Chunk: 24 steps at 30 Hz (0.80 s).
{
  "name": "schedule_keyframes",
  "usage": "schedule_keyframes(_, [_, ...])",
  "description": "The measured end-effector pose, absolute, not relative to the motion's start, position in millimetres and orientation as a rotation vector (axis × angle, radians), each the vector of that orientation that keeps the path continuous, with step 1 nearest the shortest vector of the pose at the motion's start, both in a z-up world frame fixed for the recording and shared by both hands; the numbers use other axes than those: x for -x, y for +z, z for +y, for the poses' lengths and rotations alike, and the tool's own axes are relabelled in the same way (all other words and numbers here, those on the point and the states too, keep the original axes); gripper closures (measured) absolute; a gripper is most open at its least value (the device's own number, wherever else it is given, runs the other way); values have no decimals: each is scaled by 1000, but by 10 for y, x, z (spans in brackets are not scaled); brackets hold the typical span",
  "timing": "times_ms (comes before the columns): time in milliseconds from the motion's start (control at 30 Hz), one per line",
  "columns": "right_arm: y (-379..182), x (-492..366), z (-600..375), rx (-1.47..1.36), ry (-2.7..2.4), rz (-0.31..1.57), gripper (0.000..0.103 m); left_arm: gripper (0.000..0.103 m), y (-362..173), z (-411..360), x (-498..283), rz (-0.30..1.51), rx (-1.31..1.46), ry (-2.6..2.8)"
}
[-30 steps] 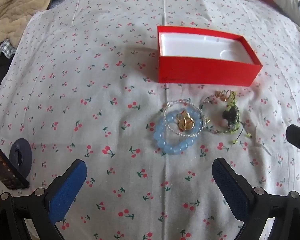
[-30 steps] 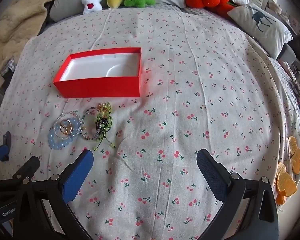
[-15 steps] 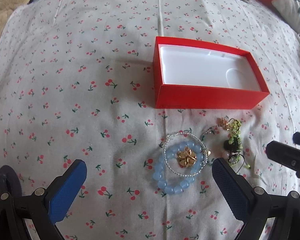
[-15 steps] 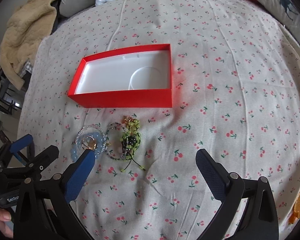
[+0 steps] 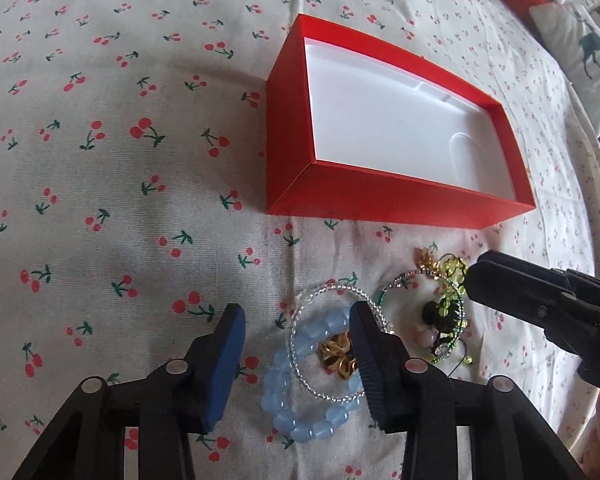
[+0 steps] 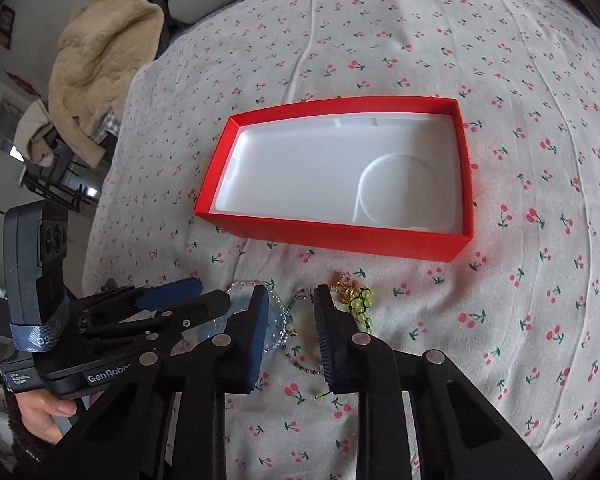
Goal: Organize jewelry
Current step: 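Grasp the silver bead bracelet with the left tool while the right tool grasps the green beaded bracelet, then carry both bracelets over the red box and lower them onto the white insert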
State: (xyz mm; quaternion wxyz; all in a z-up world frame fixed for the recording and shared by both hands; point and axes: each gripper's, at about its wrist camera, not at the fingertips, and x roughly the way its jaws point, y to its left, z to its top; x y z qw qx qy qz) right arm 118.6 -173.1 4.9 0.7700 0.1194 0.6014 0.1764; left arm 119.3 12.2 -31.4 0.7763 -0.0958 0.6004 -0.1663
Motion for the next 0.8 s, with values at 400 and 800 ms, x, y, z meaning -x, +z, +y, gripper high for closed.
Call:
schedule_keyframes(400, [-307,-1350,-1640,-128,370,1375,92,83,-460,87,-1303,1346,165,-364])
schedule_keyframes(800, [-156,-1278,-1586,-82,368,1316,100,100,-323,-10,-1214,1304,160,-384])
